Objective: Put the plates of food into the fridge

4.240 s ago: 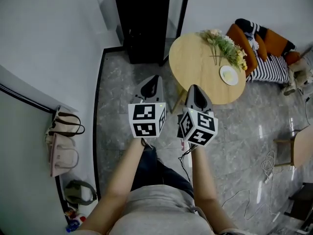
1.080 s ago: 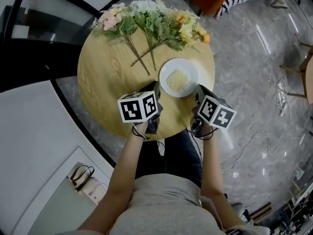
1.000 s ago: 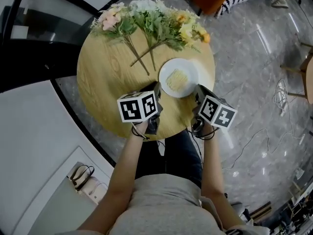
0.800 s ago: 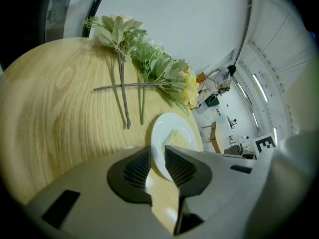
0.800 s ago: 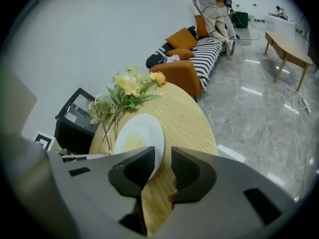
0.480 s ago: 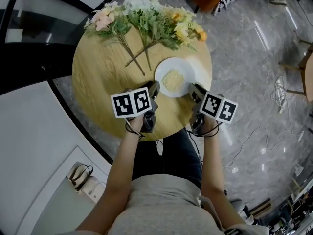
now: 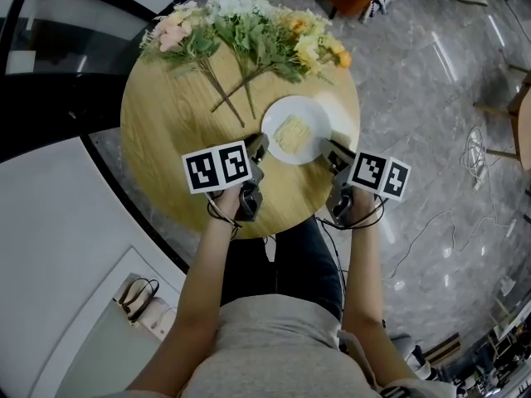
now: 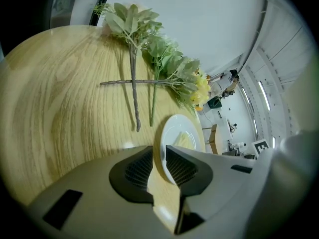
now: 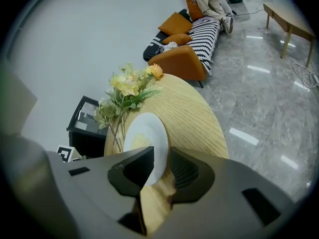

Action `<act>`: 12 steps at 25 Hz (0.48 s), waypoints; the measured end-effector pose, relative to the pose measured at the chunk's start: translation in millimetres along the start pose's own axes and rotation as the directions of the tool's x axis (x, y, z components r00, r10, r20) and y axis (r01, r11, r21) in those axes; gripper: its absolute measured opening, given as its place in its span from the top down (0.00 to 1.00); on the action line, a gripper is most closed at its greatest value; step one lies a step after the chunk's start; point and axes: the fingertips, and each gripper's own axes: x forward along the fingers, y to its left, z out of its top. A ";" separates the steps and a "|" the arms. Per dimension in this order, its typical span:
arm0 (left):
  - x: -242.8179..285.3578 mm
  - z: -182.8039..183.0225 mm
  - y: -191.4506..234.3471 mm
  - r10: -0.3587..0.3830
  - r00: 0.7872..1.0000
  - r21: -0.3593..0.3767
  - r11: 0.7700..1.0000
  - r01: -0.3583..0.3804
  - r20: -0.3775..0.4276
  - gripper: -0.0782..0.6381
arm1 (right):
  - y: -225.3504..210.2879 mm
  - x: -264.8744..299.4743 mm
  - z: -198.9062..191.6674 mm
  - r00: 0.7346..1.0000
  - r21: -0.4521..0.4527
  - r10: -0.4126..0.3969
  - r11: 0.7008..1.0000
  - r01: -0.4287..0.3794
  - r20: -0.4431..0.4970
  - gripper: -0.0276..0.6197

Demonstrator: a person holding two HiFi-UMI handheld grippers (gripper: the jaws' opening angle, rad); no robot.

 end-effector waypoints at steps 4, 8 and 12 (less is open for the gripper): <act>0.5 -0.1 -0.9 -0.003 1.000 -0.001 1.000 0.003 -0.007 0.77 | 1.7 5.4 -3.6 0.999 0.007 0.002 1.000 -0.002 -0.044 0.80; 0.5 -0.8 -2.1 -0.007 1.000 0.003 1.000 0.007 -0.014 0.77 | 1.7 4.6 -4.2 0.999 0.055 0.019 0.998 -0.017 -0.041 0.80; 1.3 -0.4 -4.3 -0.028 1.000 -0.026 0.999 0.028 -0.004 0.77 | 2.0 3.9 -3.3 0.999 0.104 0.044 0.994 -0.041 -0.025 0.81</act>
